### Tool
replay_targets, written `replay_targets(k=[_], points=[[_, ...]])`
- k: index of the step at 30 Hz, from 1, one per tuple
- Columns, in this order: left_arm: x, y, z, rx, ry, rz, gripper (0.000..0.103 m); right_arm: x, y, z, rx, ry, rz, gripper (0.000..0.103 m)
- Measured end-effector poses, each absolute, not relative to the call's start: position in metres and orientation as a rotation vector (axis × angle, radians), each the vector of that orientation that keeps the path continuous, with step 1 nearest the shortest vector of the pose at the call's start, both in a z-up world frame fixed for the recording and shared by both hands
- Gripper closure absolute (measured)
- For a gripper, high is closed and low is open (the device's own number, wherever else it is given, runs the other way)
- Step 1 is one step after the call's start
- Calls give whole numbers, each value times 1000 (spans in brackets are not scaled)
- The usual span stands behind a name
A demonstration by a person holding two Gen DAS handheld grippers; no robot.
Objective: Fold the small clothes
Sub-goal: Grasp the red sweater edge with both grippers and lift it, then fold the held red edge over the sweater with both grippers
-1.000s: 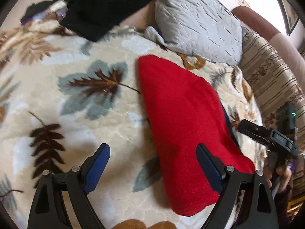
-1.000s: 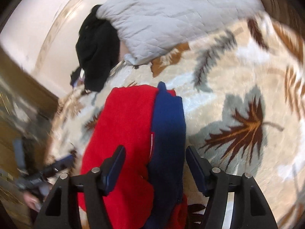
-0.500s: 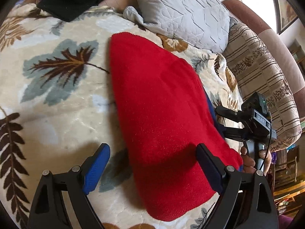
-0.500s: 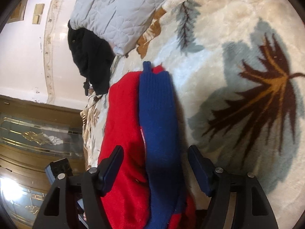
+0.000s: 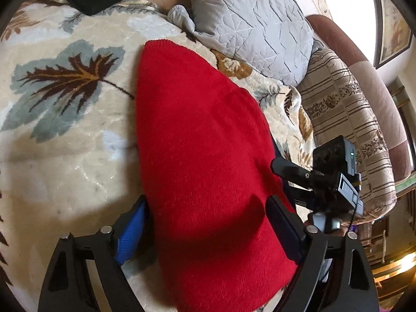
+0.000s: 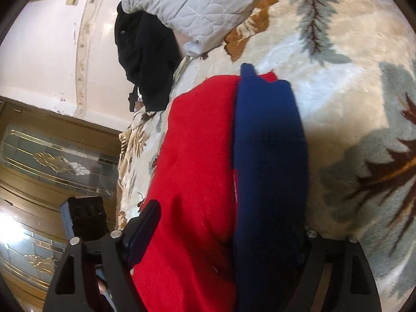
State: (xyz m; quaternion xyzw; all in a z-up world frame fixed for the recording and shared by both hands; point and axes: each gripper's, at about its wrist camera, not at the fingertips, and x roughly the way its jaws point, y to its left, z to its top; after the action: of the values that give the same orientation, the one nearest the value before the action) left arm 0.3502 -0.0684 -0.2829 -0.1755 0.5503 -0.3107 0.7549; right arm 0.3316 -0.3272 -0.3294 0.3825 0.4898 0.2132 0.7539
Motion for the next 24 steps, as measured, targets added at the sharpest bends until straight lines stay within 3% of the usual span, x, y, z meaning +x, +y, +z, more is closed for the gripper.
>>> replay_targets(k=[5,6,12,24], points=[[349,-69,-278,-368,1153,-659,37,331,-322,-331,822,1069,435,49],[348,-67,-276,-363,1145,-658,42,331,-322,-330,820,1062,432,51],[340,-71,-259,-293,1064,-659,53,326,-312,-311,742,999,420,55],[314,-48,-216,-207,957,-587,54,314,-271,-278,616,932,496,57]])
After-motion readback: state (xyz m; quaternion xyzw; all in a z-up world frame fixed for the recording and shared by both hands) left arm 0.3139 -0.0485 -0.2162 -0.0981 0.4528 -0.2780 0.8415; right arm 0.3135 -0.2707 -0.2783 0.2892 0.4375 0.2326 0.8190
